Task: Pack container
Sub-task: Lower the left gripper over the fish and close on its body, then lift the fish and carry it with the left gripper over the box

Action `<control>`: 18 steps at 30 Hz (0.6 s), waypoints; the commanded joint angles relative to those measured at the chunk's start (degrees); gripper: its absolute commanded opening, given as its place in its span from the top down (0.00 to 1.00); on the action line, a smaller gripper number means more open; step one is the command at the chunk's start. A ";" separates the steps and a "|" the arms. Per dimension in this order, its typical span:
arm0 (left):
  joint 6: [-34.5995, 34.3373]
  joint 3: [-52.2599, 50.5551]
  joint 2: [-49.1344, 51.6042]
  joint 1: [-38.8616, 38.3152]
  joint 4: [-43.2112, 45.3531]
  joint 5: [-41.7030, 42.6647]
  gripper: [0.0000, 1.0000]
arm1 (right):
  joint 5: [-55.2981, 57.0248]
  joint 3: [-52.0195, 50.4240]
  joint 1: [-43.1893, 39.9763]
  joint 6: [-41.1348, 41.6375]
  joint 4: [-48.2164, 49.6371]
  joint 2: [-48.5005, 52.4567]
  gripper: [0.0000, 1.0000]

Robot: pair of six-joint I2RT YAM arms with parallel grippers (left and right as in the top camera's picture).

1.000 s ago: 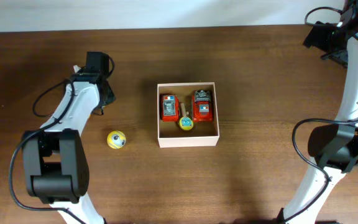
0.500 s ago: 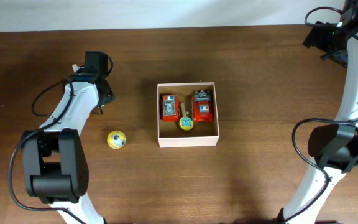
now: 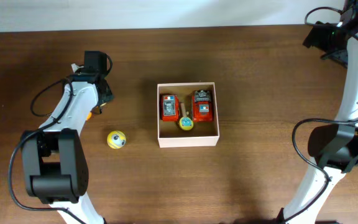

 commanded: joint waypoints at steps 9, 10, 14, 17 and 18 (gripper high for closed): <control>0.13 0.85 0.94 0.31 2.97 -0.81 0.45 | 0.11 -0.07 0.00 0.50 0.00 0.11 0.01; 0.13 0.85 0.94 0.31 2.97 -0.81 0.45 | 0.11 -0.07 0.00 0.50 0.00 0.11 0.01; 0.13 0.87 0.94 0.28 2.95 -0.76 0.50 | 0.11 -0.07 0.00 0.50 0.00 0.11 0.01; 0.13 0.92 0.94 0.28 2.93 -0.76 0.54 | 0.11 -0.07 0.00 0.48 0.00 0.11 0.01; 0.13 0.92 0.94 0.28 2.95 -0.79 0.54 | 0.11 -0.07 0.00 0.50 0.00 0.11 0.01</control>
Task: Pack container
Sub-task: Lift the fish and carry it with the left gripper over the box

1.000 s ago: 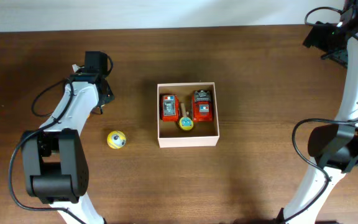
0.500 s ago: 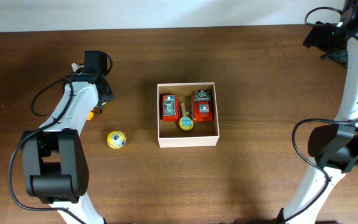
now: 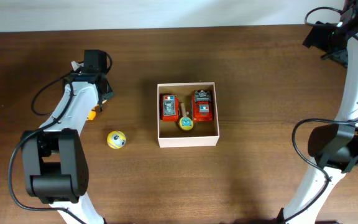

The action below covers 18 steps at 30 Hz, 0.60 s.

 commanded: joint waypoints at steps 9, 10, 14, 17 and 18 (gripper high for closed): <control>0.11 0.92 0.92 0.35 0.61 -0.85 0.73 | 0.11 -0.07 0.00 0.46 0.00 0.11 0.01; 0.11 0.92 0.92 0.35 0.70 -0.85 0.74 | 0.11 -0.07 0.00 0.48 0.00 0.11 0.01; 0.11 0.92 0.92 0.35 0.68 -0.83 0.86 | 0.11 -0.07 0.00 0.46 0.00 0.11 0.01; 0.11 0.96 0.83 0.28 0.50 -0.79 0.94 | 0.11 -0.07 0.00 0.48 0.00 0.11 0.01; 0.11 1.07 0.72 0.17 0.15 -0.81 0.97 | 0.11 -0.07 0.00 0.48 0.00 0.11 0.01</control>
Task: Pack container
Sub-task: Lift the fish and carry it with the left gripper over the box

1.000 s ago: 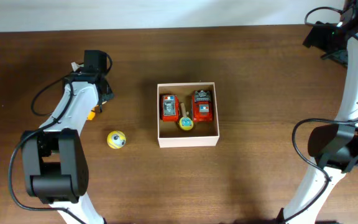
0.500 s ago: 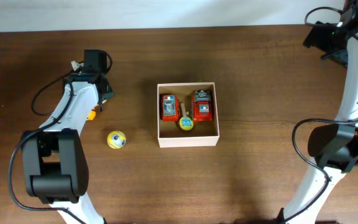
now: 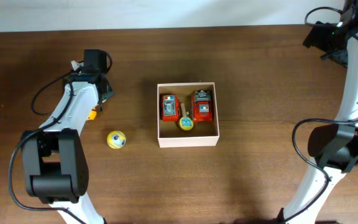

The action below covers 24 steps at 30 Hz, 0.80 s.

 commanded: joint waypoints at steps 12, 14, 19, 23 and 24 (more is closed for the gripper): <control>0.79 10.86 -3.56 -0.37 -11.85 -0.79 0.98 | 0.11 -0.07 0.00 0.46 0.00 0.11 0.01; 0.79 13.27 -4.48 -0.63 -14.71 -0.72 0.98 | 0.11 -0.07 0.00 0.46 0.00 0.11 0.01; 4.57 18.49 -6.34 -3.10 -21.70 1.14 0.98 | 0.11 -0.07 0.00 0.44 0.00 0.11 0.01; 12.41 21.92 -7.80 -8.04 -26.73 5.86 0.98 | 0.11 -0.07 0.00 0.46 0.00 0.11 0.01; 13.79 22.34 -8.02 -9.31 -27.47 6.78 0.98 | 0.11 -0.07 0.00 0.46 0.00 0.11 0.01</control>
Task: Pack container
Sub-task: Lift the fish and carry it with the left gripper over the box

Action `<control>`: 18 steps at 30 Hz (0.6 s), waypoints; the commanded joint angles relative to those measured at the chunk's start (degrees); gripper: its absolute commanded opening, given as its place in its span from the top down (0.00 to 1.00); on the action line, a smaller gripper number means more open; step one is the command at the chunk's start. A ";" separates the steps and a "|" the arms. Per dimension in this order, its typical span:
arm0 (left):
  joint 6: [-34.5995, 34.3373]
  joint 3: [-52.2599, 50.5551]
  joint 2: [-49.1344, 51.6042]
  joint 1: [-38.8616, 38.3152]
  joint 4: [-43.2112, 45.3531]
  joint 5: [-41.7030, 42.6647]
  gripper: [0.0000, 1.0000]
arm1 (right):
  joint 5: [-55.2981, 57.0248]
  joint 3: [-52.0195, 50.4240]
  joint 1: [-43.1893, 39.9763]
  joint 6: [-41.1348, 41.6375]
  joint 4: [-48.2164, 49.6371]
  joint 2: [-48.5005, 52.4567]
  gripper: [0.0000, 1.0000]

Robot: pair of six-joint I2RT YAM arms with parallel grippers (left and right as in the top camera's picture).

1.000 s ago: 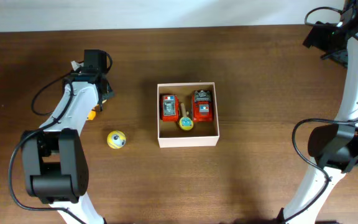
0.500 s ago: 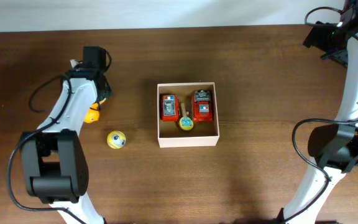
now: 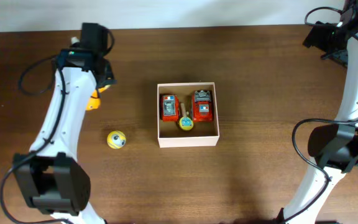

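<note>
A pale open box (image 3: pixel 188 142) sits mid-table. It holds two red toy cars (image 3: pixel 169 107) (image 3: pixel 202 106) and a small yellow round toy (image 3: pixel 186 124). A yellow ball (image 3: pixel 117 139) lies on the wood to the left of the box. My left gripper (image 3: pixel 102 86) is at the far left, left of the box, and seems shut on an orange toy (image 3: pixel 94 101) that sticks out below its dark fingers. My right gripper (image 3: pixel 321 36) is at the far right corner, away from everything; its jaws do not show clearly.
The brown table (image 3: pixel 260 93) carries nothing else. Black cables loop beside both arm bases. The right arm's base (image 3: pixel 337 149) stands at the right edge and the left arm's base (image 3: pixel 48 186) at the lower left.
My left arm has stretched out, and its wrist now sits farther back on the table. The orange toy has shifted back and a little right with the gripper. The right arm has not moved.
At first my left gripper was bent low over the orange toy, which peeked out beside the arm. It stayed there through the two later moments with small shifts. Now the arm is extended and the orange toy has gone with the gripper. Box, ball and right arm stayed put.
</note>
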 commanded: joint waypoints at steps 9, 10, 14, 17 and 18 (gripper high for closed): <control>15.63 4.11 -3.13 -19.65 -8.33 7.76 0.98 | 0.11 -0.07 0.00 0.48 0.00 0.11 0.01; 16.15 4.11 -3.13 -21.70 -9.07 7.74 0.98 | 0.11 -0.07 0.00 0.48 0.00 0.11 0.01; 17.29 4.11 -3.13 -28.65 -10.82 7.69 0.98 | 0.11 -0.07 0.00 0.48 0.00 0.11 0.01; 17.27 4.11 -3.13 -32.98 -11.30 7.74 0.98 | 0.11 -0.07 0.00 0.48 0.00 0.11 0.01; 17.27 4.11 -3.13 -34.07 -11.65 7.74 0.98 | 0.11 -0.07 0.00 0.48 0.00 0.11 0.01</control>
